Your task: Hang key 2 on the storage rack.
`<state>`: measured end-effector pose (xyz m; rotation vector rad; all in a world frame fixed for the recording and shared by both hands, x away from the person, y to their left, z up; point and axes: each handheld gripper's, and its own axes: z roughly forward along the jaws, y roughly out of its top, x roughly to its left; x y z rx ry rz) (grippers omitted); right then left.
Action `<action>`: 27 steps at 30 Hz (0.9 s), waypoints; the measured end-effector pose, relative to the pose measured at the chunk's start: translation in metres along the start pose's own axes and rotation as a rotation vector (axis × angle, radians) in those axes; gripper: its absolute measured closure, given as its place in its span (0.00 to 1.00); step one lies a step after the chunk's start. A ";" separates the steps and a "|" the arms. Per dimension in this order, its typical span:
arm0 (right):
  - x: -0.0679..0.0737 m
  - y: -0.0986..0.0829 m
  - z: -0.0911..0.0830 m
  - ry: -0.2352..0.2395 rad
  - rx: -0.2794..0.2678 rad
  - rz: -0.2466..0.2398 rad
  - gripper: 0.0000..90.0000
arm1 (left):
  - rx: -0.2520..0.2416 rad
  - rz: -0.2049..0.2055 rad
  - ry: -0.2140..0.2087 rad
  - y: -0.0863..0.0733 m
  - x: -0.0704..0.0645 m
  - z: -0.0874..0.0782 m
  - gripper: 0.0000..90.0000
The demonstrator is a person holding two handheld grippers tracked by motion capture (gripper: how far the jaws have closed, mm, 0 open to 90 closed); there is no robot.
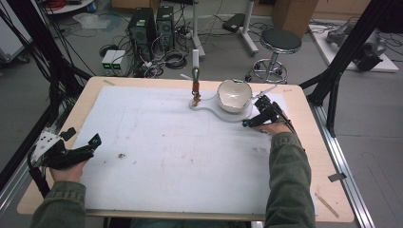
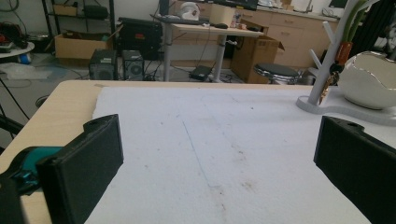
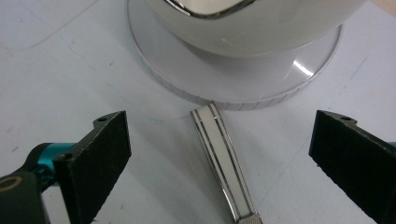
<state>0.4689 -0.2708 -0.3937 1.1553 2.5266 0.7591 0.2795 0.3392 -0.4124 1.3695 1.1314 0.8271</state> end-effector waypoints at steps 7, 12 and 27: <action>-0.004 -0.005 0.006 -0.013 0.055 -0.014 0.06 | 0.000 0.000 0.000 0.000 0.000 0.000 0.02; -0.009 -0.014 0.009 -0.021 0.091 0.021 0.07 | 0.002 -0.001 -0.003 0.000 0.000 0.000 0.02; -0.014 -0.024 0.010 0.029 0.089 -0.015 0.41 | 0.003 0.000 -0.001 0.000 0.000 0.000 0.02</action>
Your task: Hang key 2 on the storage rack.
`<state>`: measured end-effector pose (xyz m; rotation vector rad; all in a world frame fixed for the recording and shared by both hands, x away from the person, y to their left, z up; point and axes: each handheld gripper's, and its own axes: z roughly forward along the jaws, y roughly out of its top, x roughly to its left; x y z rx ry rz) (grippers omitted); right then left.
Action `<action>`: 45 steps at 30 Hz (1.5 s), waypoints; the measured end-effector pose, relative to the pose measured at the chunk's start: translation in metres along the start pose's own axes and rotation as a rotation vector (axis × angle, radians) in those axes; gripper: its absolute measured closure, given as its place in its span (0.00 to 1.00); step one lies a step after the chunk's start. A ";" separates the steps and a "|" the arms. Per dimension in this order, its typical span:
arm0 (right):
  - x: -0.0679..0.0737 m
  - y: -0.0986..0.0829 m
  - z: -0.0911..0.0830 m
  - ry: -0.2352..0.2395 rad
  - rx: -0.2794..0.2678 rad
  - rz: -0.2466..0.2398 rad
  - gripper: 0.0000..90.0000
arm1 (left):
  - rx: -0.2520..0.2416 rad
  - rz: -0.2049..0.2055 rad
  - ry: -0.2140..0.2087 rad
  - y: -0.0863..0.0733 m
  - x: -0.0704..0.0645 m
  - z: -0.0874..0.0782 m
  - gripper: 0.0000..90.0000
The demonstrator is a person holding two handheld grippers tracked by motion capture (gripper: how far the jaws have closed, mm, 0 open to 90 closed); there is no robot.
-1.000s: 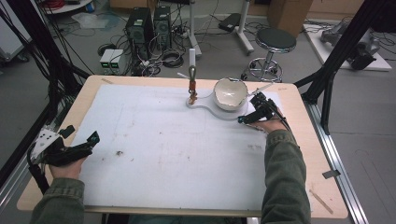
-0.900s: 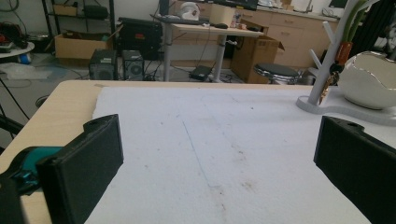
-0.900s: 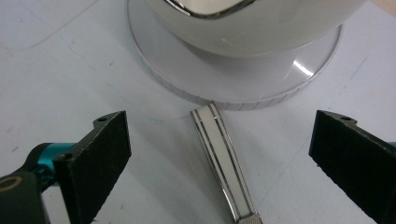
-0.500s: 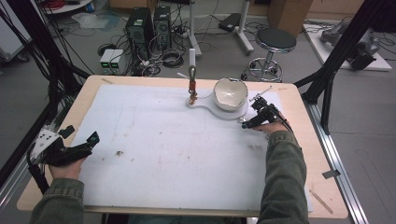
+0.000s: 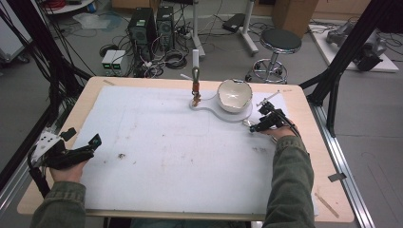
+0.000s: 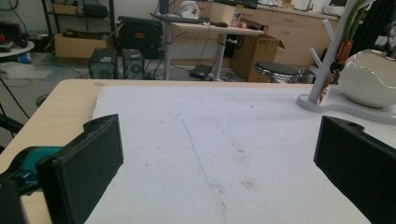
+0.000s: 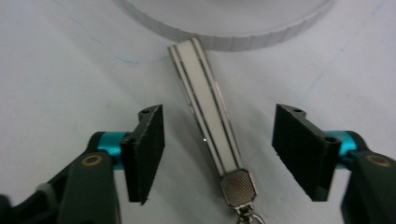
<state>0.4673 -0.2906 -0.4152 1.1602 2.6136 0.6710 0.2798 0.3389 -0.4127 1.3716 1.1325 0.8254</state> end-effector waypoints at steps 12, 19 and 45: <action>0.004 0.006 0.007 -0.024 0.000 -0.038 0.71 | 0.002 0.001 0.001 0.000 0.000 0.000 0.02; 0.004 0.004 0.002 -0.013 -0.004 -0.013 0.81 | 0.004 0.001 -0.002 0.000 0.000 0.000 0.02; 0.025 0.014 -0.040 0.046 -0.185 0.051 0.82 | -0.002 -0.007 -0.004 0.000 0.000 0.001 0.02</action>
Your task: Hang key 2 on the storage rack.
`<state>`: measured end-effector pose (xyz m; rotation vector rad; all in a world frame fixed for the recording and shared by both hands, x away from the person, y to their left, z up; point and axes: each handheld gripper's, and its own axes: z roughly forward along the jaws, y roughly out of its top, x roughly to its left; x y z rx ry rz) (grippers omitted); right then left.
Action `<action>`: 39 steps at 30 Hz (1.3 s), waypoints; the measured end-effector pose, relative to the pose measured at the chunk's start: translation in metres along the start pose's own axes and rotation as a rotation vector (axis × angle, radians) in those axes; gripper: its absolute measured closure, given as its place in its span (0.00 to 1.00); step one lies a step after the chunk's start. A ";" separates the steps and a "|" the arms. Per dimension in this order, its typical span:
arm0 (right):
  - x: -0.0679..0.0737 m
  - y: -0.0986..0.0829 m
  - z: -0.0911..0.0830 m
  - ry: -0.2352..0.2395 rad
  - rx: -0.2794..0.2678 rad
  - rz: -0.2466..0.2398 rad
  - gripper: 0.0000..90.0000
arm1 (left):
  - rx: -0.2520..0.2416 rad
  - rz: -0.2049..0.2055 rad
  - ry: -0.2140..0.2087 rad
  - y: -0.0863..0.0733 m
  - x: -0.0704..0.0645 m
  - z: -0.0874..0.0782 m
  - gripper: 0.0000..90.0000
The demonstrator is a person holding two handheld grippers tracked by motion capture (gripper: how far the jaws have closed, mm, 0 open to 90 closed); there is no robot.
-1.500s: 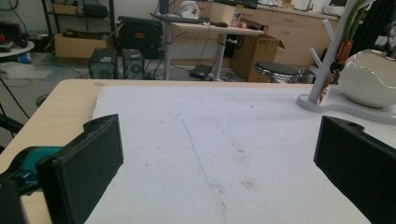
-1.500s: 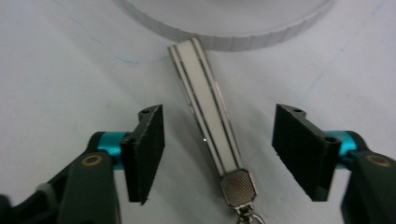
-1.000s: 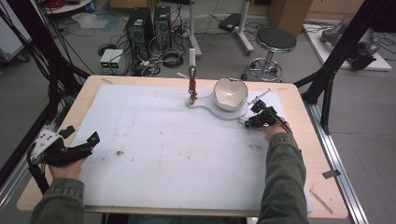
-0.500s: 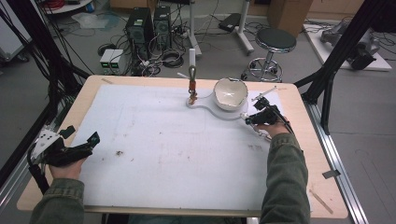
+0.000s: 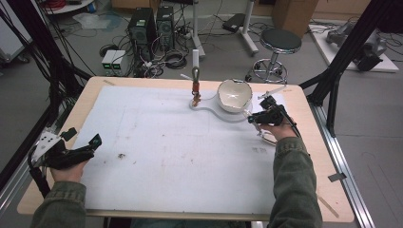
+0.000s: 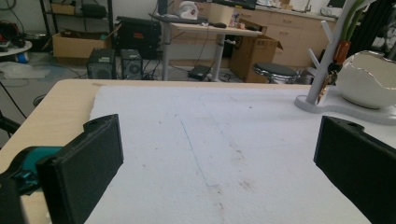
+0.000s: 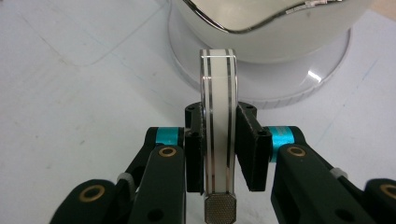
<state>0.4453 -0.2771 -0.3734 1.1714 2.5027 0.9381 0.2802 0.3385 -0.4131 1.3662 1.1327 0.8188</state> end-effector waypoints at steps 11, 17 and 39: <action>0.019 0.010 -0.011 0.026 -0.042 -0.008 0.82 | 0.002 -0.006 0.000 0.000 0.001 0.000 0.02; 0.027 0.013 -0.019 0.059 -0.070 0.005 0.82 | 0.003 -0.004 -0.001 0.000 0.001 0.000 0.02; 0.069 0.028 -0.037 0.156 -0.176 -0.059 0.82 | 0.001 -0.009 0.003 0.000 0.001 0.001 0.02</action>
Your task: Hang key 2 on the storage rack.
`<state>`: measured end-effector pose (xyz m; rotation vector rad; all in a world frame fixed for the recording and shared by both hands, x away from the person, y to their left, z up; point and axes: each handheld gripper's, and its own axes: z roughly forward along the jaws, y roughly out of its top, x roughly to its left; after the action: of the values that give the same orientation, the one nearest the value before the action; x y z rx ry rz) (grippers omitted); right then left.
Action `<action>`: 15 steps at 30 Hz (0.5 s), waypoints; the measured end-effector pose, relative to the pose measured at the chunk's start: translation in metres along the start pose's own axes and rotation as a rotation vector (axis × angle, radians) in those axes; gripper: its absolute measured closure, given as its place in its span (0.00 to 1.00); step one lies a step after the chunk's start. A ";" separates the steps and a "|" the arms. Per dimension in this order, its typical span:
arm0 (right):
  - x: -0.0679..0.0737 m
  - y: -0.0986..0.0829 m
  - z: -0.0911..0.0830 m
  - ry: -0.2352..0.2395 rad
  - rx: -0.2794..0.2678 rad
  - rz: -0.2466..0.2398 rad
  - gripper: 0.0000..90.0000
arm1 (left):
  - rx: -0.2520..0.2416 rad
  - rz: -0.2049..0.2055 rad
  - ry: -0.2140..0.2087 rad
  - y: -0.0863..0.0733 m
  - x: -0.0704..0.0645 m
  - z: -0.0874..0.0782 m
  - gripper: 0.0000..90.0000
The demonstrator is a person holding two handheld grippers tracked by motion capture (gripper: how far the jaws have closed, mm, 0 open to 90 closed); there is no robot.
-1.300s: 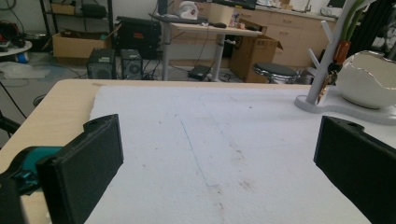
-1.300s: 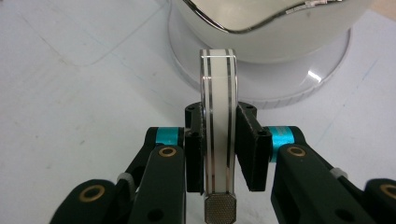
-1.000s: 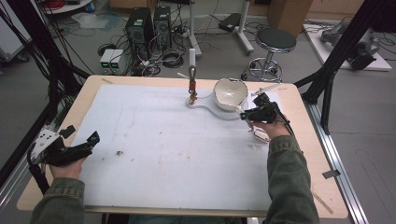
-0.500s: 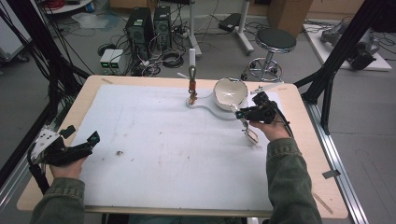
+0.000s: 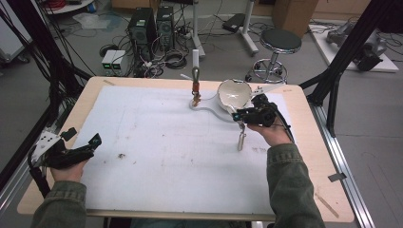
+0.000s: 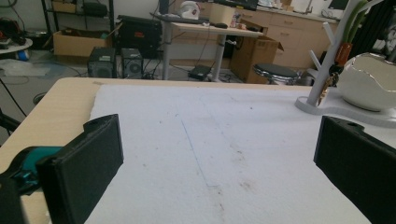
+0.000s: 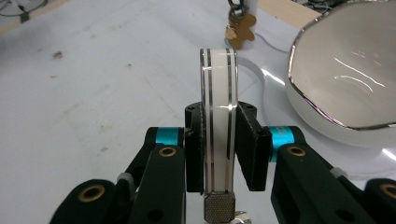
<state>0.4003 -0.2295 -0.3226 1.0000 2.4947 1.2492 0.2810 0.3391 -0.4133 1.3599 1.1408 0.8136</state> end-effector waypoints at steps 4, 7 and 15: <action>0.007 0.003 -0.001 0.033 -0.025 -0.002 0.82 | 0.001 0.000 0.000 0.000 0.000 0.000 0.02; 0.013 0.006 -0.001 0.060 -0.047 -0.002 0.82 | 0.001 0.002 -0.001 0.000 0.000 0.000 0.02; 0.037 0.016 0.000 0.120 -0.105 -0.054 0.82 | 0.002 0.000 -0.003 0.000 0.000 0.000 0.02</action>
<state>0.3805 -0.1990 -0.3052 0.8507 2.4954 1.4467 0.2814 0.3391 -0.4135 1.3623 1.1394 0.8108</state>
